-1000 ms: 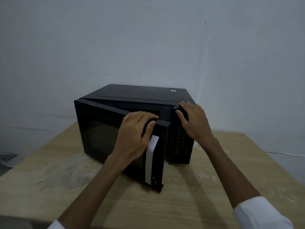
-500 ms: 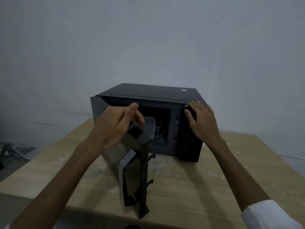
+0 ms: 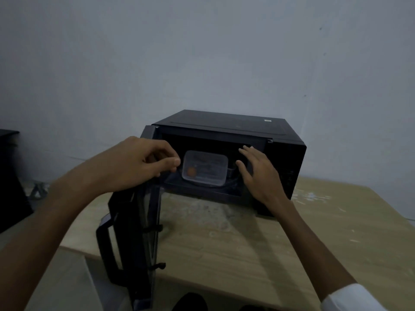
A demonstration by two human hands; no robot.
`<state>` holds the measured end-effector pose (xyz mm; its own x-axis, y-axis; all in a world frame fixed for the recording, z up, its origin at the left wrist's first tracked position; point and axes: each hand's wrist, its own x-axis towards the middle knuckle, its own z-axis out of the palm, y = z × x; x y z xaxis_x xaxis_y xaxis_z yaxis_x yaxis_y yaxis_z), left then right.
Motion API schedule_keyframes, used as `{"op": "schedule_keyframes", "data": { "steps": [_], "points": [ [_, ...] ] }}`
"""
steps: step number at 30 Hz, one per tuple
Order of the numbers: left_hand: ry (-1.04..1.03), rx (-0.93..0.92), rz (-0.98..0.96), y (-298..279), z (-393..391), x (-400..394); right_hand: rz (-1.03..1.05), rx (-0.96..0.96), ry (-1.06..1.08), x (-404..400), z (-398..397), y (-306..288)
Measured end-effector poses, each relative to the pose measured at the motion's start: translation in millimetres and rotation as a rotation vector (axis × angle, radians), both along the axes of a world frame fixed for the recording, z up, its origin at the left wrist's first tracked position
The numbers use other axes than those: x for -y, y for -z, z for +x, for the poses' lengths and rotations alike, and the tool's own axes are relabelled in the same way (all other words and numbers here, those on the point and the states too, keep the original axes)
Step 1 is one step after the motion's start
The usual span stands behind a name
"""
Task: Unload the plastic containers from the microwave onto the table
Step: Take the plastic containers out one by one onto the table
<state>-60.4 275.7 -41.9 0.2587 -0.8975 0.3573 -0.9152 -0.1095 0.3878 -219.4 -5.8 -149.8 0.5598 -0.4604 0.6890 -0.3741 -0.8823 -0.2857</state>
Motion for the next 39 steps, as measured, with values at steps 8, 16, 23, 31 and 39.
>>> {"op": "schedule_keyframes", "data": {
  "steps": [8, 16, 23, 31, 39],
  "points": [
    [-0.122, 0.033, 0.192, 11.5, -9.5, -31.2, 0.207, -0.086, -0.029, -5.8, 24.0, 23.0],
    [-0.135, -0.033, 0.126, 59.3, -29.3, -5.9, 0.345, -0.079, -0.028, -7.6, 42.9, 33.7],
    [-0.227, -0.280, -0.050, 117.1, 23.4, 67.2, 0.445, -0.048, 0.002, 6.4, 61.3, 45.3],
    [-0.350, -0.664, -0.224, 166.6, 94.8, 153.6, 0.621, 0.042, 0.019, 27.1, 85.6, 57.9],
    [-0.335, -0.811, -0.226, 176.8, 116.8, 206.8, 0.816, 0.130, 0.003, 39.8, 104.3, 68.4]
  ]
}}
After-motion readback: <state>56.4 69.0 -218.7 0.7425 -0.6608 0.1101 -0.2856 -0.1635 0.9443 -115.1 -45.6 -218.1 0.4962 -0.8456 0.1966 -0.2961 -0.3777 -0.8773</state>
